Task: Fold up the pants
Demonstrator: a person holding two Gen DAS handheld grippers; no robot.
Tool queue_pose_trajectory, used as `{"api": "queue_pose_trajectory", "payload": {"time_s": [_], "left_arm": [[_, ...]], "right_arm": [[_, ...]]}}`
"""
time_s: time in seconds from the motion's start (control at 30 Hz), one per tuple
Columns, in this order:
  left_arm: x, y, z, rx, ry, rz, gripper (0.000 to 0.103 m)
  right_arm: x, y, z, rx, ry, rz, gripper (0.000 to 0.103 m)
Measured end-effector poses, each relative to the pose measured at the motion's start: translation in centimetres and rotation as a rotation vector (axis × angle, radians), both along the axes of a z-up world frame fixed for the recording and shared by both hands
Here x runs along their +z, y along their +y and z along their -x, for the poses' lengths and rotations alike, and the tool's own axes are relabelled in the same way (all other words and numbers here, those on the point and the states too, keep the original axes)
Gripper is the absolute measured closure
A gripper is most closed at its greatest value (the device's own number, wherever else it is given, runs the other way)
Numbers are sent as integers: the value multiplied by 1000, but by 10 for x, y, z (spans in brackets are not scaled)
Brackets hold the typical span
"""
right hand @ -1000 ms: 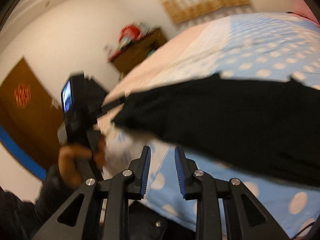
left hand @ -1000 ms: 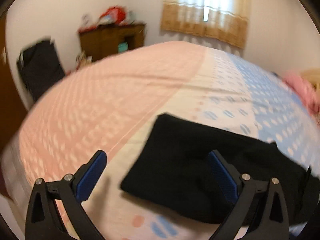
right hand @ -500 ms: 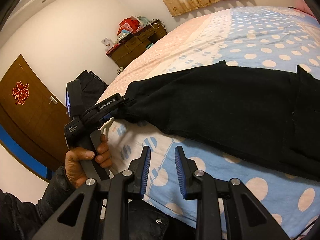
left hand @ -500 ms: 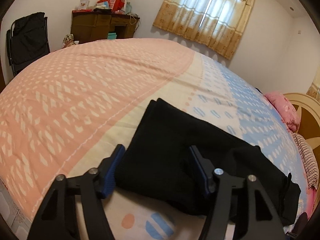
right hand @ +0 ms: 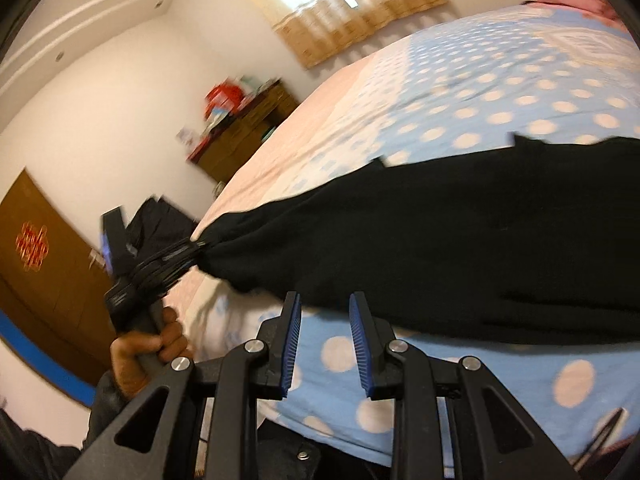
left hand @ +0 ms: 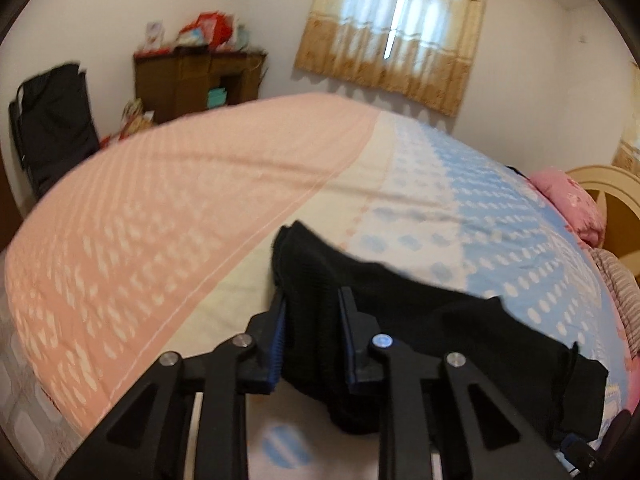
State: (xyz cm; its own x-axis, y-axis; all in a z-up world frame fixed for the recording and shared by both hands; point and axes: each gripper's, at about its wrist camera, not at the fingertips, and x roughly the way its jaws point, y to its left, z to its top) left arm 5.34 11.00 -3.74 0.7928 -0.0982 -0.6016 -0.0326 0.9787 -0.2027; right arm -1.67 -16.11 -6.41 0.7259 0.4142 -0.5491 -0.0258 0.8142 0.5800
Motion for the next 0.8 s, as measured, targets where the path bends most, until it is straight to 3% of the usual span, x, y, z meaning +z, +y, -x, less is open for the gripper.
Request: {"api": "queue_pose_trajectory", "payload": {"time_s": [0.2,0.4,0.47,0.53,0.6,0.7,0.73,0.8], "left_arm": [[43,-69,19,-198,-140,-55,81],[43,-174,57,-507,-216,-139,84],[33,-202,67,-601,-213,-150,95],[21,-228,79,-694,-207,-161,95],[-2,-259,92,-796,-202,-240,95],[-26,-279,96,-842,-111,-294,91],[-33,-280,92,-850,-57,-300,90],[-30,-271,88,-837,-31,-278,88]], "right_arm": [[-4,-48,32,-172,5,-38,76],[-1,-99,60,-347,-15,-66,76],[2,-114,70,-395,-28,-60,76],[6,-127,79,-433,-38,-49,76],[8,-137,87,-459,-42,-43,76],[7,-145,95,-482,-34,-48,76],[6,-146,97,-481,-28,-53,76],[7,-147,99,-474,-30,-61,76]]}}
